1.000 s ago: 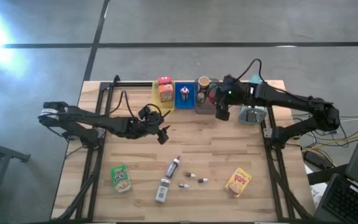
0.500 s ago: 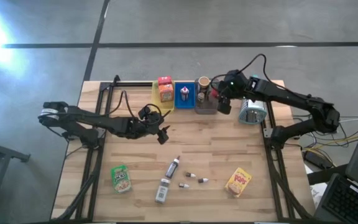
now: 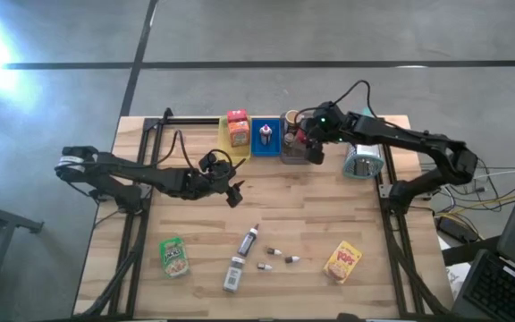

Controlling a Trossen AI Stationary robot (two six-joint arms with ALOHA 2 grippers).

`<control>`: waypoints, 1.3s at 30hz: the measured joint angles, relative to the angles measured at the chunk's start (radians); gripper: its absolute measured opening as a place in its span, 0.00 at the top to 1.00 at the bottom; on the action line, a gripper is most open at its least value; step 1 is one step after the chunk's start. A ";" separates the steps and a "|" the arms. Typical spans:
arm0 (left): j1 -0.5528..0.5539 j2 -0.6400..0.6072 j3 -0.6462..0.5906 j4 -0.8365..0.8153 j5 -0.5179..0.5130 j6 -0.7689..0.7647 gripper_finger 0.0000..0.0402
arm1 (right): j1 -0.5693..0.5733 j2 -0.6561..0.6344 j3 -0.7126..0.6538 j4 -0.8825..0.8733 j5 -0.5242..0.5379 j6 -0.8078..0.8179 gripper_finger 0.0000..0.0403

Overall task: Pick & Place Kitchen Items
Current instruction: Put the red seasoning can into the black bin

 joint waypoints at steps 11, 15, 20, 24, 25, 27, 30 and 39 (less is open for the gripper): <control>0.000 0.000 0.000 0.000 0.000 0.000 0.32 | -0.028 0.092 0.000 0.055 -0.029 -0.011 0.48; 0.000 0.000 0.000 0.000 0.000 0.000 0.32 | -0.028 0.119 0.000 0.062 -0.044 -0.011 0.45; 0.000 0.000 0.000 0.000 0.000 0.000 0.32 | -0.037 0.151 0.000 0.069 -0.047 -0.007 0.47; 0.000 0.000 0.000 0.000 0.000 0.000 0.32 | -0.041 0.176 -0.005 0.084 -0.049 -0.003 0.48; 0.000 0.000 0.000 0.000 0.000 0.000 0.32 | -0.042 0.182 -0.006 0.087 -0.049 -0.003 0.48; 0.000 0.000 0.000 0.000 0.000 0.000 0.32 | -0.045 0.193 -0.010 0.091 -0.048 0.000 0.47; 0.000 0.000 0.000 0.000 0.000 0.000 0.32 | -0.049 0.213 -0.013 0.089 -0.048 0.004 0.45; 0.000 0.000 0.000 0.000 0.000 0.000 0.32 | -0.079 0.266 -0.014 0.106 -0.048 0.001 0.48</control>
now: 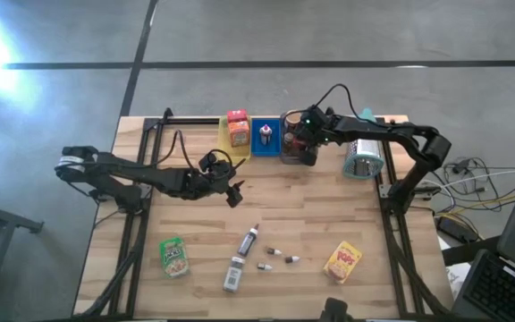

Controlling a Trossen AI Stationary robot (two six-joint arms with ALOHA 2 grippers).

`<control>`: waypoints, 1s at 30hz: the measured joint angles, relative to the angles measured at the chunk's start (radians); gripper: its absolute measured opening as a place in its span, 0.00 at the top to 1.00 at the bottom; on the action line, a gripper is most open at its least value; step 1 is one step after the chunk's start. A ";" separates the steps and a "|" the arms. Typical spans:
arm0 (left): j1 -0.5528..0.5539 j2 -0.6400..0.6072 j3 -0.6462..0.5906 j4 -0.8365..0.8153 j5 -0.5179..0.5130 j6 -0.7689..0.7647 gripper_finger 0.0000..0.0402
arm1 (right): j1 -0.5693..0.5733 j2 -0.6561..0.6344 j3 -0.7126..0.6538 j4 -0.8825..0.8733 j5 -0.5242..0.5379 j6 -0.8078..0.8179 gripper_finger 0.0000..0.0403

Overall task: Pick & Place Kitchen Items
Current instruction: Put the red seasoning can into the black bin

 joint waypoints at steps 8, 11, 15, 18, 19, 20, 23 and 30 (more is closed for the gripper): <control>0.000 0.000 0.000 0.000 0.000 0.000 0.32 | -0.032 0.009 0.000 0.008 0.000 0.000 0.46; 0.000 0.000 0.000 0.000 0.000 0.000 0.32 | -0.034 0.008 0.000 0.008 0.002 0.003 0.47; 0.000 0.000 0.000 0.000 0.000 0.000 0.32 | -0.034 0.008 0.000 0.005 0.003 0.004 0.43; 0.000 0.000 0.000 0.000 0.000 0.000 0.32 | -0.034 0.008 -0.001 -0.002 0.003 0.007 0.38; 0.000 0.000 0.000 0.000 0.000 0.000 0.32 | -0.034 0.008 -0.001 0.000 0.003 0.011 0.37; 0.000 0.000 0.000 0.000 0.000 0.000 0.32 | -0.035 0.008 -0.001 0.002 0.003 0.020 0.35; 0.000 0.000 0.000 0.000 0.000 0.000 0.32 | -0.037 0.008 -0.001 0.000 0.002 0.038 0.32; 0.000 0.000 0.000 0.000 0.000 0.000 0.32 | -0.037 0.008 -0.001 0.001 0.002 0.045 0.25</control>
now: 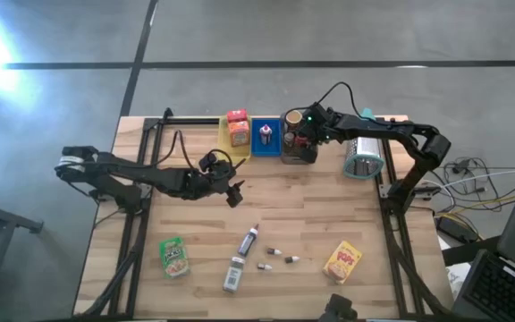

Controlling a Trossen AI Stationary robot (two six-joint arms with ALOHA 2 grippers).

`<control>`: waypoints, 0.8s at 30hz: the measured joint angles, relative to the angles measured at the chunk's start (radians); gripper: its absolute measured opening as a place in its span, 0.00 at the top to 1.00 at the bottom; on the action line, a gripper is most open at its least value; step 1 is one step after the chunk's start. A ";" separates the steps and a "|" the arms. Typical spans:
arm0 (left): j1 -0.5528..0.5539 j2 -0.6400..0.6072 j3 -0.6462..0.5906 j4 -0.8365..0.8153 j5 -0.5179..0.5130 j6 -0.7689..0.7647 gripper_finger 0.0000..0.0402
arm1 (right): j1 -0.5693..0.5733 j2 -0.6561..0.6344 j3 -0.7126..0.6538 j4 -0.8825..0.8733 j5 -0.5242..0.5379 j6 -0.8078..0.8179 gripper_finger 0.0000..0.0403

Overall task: Pick & Place Kitchen Items
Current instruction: Put the red seasoning can into the black bin, then put the small blue food coloring bottle into the blue bin

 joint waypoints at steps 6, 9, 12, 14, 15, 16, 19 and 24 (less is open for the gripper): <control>0.000 0.000 0.000 0.000 0.000 0.000 0.32 | 0.000 0.000 0.000 -0.002 0.000 0.007 0.16; 0.000 0.000 0.000 0.000 0.000 0.000 0.32 | 0.000 0.000 0.000 -0.003 0.000 0.007 0.11; 0.000 0.000 0.000 0.000 0.000 0.000 0.32 | 0.000 -0.003 0.000 -0.004 0.000 0.007 0.08; 0.000 0.000 0.000 0.000 0.000 0.000 0.32 | 0.000 -0.005 0.000 -0.006 -0.001 0.006 0.08; 0.000 0.000 0.000 0.000 0.000 0.000 0.32 | 0.001 -0.007 0.000 -0.006 -0.001 0.005 0.09; 0.000 0.000 0.000 0.000 0.000 0.000 0.32 | 0.001 -0.009 0.000 -0.007 -0.001 0.006 0.09; 0.000 0.000 0.000 0.000 0.000 0.000 0.32 | 0.002 -0.017 0.000 -0.007 -0.001 0.005 0.10; 0.000 0.000 0.000 0.000 0.000 0.000 0.32 | 0.002 -0.038 0.000 -0.010 -0.002 0.006 0.13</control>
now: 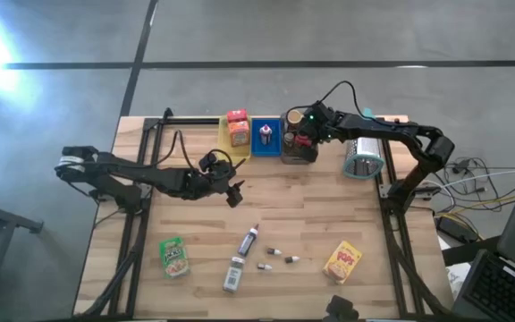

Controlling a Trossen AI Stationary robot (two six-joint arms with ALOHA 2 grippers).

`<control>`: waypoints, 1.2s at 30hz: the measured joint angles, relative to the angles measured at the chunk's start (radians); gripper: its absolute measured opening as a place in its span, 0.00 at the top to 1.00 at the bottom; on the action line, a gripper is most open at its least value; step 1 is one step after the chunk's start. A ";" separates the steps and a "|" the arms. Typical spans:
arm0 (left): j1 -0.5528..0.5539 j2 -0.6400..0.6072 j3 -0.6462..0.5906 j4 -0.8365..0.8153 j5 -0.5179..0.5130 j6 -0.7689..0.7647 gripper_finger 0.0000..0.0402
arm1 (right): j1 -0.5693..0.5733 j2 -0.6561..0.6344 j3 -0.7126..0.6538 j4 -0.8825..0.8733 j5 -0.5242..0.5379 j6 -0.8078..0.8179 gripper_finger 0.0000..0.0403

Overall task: Pick & Place Kitchen Items
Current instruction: Put the small blue food coloring bottle into the blue bin

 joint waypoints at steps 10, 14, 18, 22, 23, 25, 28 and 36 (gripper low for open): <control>0.000 0.000 0.000 0.000 0.000 0.000 0.32 | 0.001 -0.085 0.000 -0.032 -0.012 0.025 0.19; 0.000 0.000 0.000 0.000 0.000 0.000 0.32 | 0.001 -0.123 0.000 -0.043 -0.058 0.048 0.20; 0.000 0.000 0.000 0.000 0.000 0.000 0.32 | 0.002 -0.163 0.000 -0.043 -0.064 0.082 0.22; 0.000 0.000 0.000 0.000 0.000 0.000 0.32 | 0.002 -0.209 0.000 -0.045 -0.064 0.129 0.25; 0.000 0.000 0.000 0.000 0.000 0.000 0.32 | 0.002 -0.220 0.000 -0.047 -0.064 0.137 0.25; 0.000 0.000 0.000 0.000 0.000 0.000 0.32 | 0.002 -0.243 0.000 -0.049 -0.064 0.151 0.27; 0.000 0.000 0.000 0.000 0.000 0.000 0.32 | 0.002 -0.274 0.000 -0.049 -0.064 0.179 0.29; 0.000 0.000 0.000 0.000 0.000 0.000 0.32 | 0.007 -0.341 0.000 -0.050 -0.175 0.213 0.34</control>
